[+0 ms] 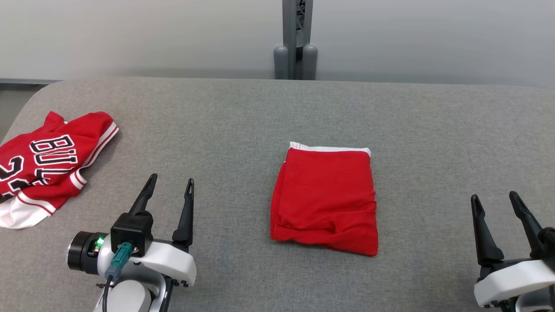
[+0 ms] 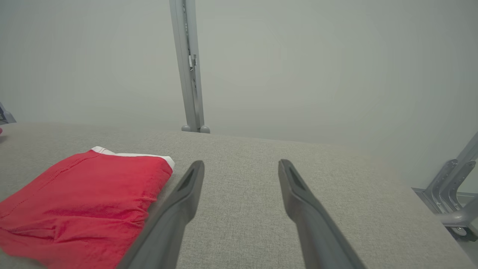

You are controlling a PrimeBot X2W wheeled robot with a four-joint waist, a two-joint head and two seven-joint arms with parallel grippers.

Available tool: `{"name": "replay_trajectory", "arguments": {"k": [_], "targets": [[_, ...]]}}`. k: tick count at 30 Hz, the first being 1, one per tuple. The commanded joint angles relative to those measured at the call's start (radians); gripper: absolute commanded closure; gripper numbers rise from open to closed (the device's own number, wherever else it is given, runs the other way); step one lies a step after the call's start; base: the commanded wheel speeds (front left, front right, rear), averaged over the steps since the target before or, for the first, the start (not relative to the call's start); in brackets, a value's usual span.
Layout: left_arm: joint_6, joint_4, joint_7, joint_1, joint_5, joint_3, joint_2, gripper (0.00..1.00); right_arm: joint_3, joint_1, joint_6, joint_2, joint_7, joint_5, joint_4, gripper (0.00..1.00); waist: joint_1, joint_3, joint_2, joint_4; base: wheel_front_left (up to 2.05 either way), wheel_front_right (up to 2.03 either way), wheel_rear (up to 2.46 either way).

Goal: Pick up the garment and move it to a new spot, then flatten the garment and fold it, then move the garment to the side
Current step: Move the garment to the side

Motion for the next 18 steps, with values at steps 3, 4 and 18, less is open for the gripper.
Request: {"name": "replay_trajectory", "arguments": {"k": [3, 4, 18], "targets": [[-0.004, 0.000, -0.003, -0.026, -0.002, -0.003, 0.001, 0.00, 0.011, -0.010, 0.000, -0.013, 0.015, -0.011, 0.006, 0.00, 0.0000, 0.014, -0.0001, 0.023, 0.00, 0.00, 0.00], [-0.004, 0.001, -0.005, -0.029, -0.001, -0.004, -0.002, 0.00, 0.016, -0.016, 0.000, -0.014, 0.023, -0.010, 0.011, 0.00, 0.0000, 0.020, -0.0001, 0.033, 0.00, 0.00, 0.00], [-0.023, 0.035, -0.034, -0.085, 0.002, -0.020, -0.063, 0.00, 0.174, -0.167, 0.000, -0.052, 0.028, 0.047, 0.279, 0.00, 0.0000, 0.151, -0.0001, 0.172, 0.00, 0.00, 0.00]]}}
